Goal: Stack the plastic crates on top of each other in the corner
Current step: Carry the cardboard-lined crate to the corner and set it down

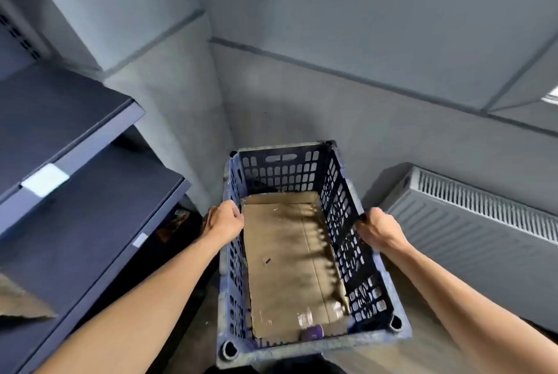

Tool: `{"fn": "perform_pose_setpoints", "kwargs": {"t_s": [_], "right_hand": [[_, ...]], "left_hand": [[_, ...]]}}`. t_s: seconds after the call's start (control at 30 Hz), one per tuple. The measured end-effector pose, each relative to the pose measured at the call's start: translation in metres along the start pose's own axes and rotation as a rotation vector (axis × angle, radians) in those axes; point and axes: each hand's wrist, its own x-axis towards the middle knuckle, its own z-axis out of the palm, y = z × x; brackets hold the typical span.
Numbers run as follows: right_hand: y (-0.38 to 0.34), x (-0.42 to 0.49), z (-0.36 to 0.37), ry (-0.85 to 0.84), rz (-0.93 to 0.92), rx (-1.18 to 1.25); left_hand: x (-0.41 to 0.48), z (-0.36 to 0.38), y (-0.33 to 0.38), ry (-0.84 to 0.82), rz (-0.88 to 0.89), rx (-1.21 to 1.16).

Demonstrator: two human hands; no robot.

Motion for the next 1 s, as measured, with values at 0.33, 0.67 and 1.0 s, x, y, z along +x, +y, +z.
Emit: {"fn": "perform_pose_setpoints", "kwargs": {"t_s": [0.33,0.67,1.0], "right_hand": [[-0.019,0.117,0.001,-0.047,-0.073,-0.068],[-0.046,0.183,0.009,-0.075,-0.005,-0.152],[-0.064,0.238,0.032,-0.156,-0.066,-0.201]], "left_hand": [[0.035,0.022,0.000,0.050,-0.244,-0.069],[0.115,0.029,0.004,0.019,-0.344,-0.101],[0.152,0.050,-0.005,0.009,-0.421,-0.103]]}}
